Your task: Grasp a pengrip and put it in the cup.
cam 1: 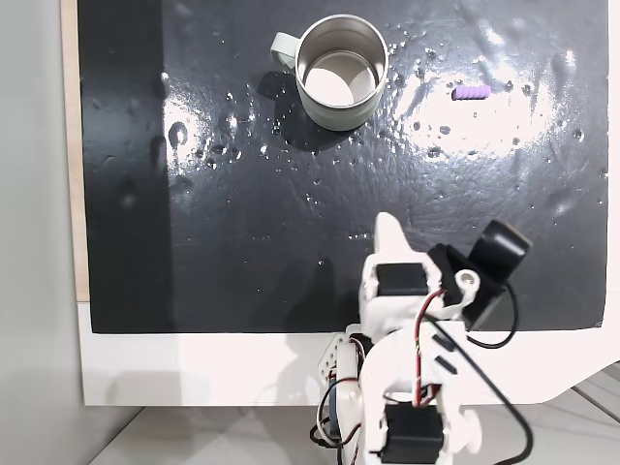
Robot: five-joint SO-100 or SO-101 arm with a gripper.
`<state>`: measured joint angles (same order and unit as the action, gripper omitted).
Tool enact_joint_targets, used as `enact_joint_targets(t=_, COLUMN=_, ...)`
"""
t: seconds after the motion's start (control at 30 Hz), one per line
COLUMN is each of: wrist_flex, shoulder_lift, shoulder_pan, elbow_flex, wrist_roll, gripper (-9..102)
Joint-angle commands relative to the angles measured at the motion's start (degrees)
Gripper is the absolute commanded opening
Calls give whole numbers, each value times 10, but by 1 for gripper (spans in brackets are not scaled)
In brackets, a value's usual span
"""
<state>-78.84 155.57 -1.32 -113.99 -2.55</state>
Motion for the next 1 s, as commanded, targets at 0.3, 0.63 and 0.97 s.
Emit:
enact_joint_targets(t=0.3, wrist_flex=-98, shoulder_lift=-276, shoulder_pan=-99, elbow_flex=296, wrist_roll=-32, gripper=4)
enact_joint_targets(t=0.63, wrist_flex=-98, shoulder_lift=-443, shoulder_pan=-149, elbow_flex=402, wrist_roll=-34, gripper=28)
enact_joint_targets(t=0.97, wrist_flex=-81, shoulder_lift=-611, shoulder_pan=-178, elbow_flex=504, wrist_roll=-50, gripper=27)
